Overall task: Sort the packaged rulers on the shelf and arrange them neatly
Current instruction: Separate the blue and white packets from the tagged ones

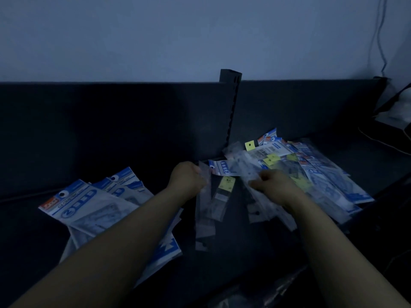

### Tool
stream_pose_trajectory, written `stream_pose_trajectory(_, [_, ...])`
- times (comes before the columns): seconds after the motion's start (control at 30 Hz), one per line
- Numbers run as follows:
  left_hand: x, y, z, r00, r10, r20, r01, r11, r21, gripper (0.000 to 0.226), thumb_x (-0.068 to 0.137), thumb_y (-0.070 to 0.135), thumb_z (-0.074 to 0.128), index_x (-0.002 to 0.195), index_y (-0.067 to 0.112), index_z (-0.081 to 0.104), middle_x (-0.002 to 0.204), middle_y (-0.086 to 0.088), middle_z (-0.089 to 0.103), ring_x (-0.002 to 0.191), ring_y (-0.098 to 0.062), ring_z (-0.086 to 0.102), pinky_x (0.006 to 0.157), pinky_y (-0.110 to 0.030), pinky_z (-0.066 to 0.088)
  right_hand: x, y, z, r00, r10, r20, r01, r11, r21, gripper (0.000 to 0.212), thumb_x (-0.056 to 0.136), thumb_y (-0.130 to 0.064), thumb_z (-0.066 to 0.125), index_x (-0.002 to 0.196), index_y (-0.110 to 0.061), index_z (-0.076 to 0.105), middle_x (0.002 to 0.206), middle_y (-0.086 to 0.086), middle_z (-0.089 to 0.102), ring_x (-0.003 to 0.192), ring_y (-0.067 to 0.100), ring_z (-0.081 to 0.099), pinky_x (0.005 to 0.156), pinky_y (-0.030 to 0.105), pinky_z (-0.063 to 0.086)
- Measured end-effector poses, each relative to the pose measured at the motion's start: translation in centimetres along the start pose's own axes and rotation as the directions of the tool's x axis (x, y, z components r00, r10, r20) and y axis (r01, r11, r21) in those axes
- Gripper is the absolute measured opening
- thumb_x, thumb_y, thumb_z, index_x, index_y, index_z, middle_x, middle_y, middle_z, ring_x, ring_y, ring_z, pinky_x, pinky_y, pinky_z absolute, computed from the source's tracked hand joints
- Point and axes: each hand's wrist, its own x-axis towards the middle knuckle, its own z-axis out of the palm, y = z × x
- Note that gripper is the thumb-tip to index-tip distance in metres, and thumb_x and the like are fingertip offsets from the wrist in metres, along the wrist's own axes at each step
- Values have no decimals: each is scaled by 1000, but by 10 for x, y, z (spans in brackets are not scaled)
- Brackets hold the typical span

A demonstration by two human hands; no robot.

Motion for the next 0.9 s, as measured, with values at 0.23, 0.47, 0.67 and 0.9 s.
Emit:
stream_pose_trajectory(0.23, [-20, 22, 34, 981, 42, 189, -99, 948, 302, 51, 59, 18, 88, 99, 10, 57, 101, -4, 60, 99, -25, 62, 74, -29, 49, -5, 23, -9, 998, 50, -43, -52, 998, -42, 36, 91, -19, 59, 66, -12, 35, 58, 5, 29, 50, 16, 29, 50, 27, 21])
stream_pose_trajectory(0.47, [-26, 35, 46, 981, 24, 192, -110, 884, 453, 56, 67, 21, 85, 112, 2, 57, 114, -10, 62, 103, -24, 61, 72, -26, 45, -9, 33, -27, 989, 117, -87, -123, 990, -75, 41, 89, -16, 61, 55, -12, 38, 51, 4, 35, 44, 15, 34, 45, 24, 22])
stream_pose_trajectory(0.67, [-23, 33, 48, 980, -5, 201, -80, 906, 416, 54, 69, 24, 83, 110, 5, 55, 110, -8, 59, 99, -24, 59, 69, -26, 42, -11, 37, -20, 982, 175, -75, -182, 978, -104, 38, 83, -18, 68, 57, -13, 43, 54, 3, 41, 45, 14, 39, 43, 22, 27])
stream_pose_trajectory(0.9, [-15, 24, 56, 983, -90, 159, 67, 987, 143, 22, 80, 27, 73, 68, 17, 59, 82, -5, 67, 72, -21, 64, 63, -27, 53, -8, 29, -8, 984, 176, -38, -177, 984, -26, 17, 74, -13, 78, 79, -4, 65, 70, 14, 65, 61, 22, 60, 59, 29, 45])
